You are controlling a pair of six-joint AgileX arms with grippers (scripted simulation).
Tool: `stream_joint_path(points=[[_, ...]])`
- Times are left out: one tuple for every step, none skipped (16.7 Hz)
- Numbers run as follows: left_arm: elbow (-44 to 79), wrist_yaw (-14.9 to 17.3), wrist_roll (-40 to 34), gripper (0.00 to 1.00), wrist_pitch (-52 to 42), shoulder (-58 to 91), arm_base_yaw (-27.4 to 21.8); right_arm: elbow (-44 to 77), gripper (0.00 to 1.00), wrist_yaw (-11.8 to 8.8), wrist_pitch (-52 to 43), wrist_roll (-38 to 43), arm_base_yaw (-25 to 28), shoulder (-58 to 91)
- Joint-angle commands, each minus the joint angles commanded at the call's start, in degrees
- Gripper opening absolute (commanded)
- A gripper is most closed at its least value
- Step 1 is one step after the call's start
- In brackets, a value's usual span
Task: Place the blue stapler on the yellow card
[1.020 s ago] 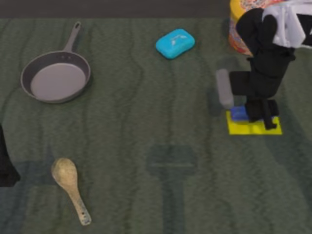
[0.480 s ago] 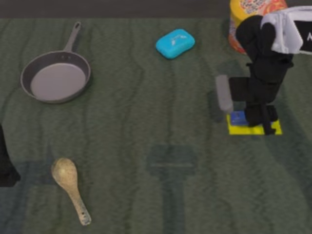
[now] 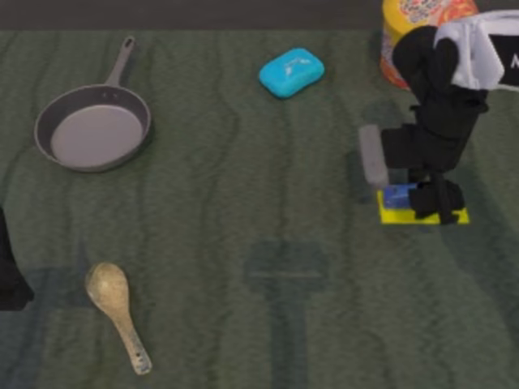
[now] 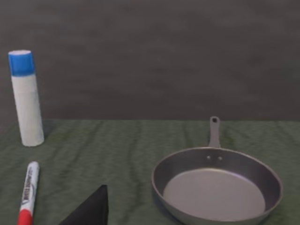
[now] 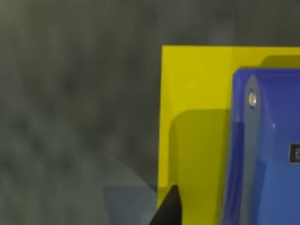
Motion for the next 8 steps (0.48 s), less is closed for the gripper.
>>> stream_joint_path(points=[[0.0, 0.0, 0.0, 1.00, 0.0, 0.0, 0.0, 0.0, 0.90, 0.0, 0.0, 0.0, 0.0, 0.0], [0.0, 0.0, 0.0, 1.00, 0.0, 0.0, 0.0, 0.0, 0.98, 0.0, 0.0, 0.0, 0.0, 0.0], [0.0, 0.0, 0.0, 1.00, 0.0, 0.0, 0.0, 0.0, 1.00, 0.0, 0.0, 0.0, 0.0, 0.0], [0.0, 0.0, 0.0, 1.00, 0.0, 0.0, 0.0, 0.0, 1.00, 0.0, 0.0, 0.0, 0.0, 0.0], [0.0, 0.0, 0.0, 1.00, 0.0, 0.0, 0.0, 0.0, 1.00, 0.0, 0.0, 0.0, 0.0, 0.0], [0.0, 0.0, 0.0, 1.00, 0.0, 0.0, 0.0, 0.0, 1.00, 0.0, 0.0, 0.0, 0.0, 0.0], [0.0, 0.0, 0.0, 1.00, 0.0, 0.0, 0.0, 0.0, 1.00, 0.0, 0.0, 0.0, 0.0, 0.0], [0.0, 0.0, 0.0, 1.00, 0.0, 0.0, 0.0, 0.0, 1.00, 0.0, 0.0, 0.0, 0.0, 0.0]])
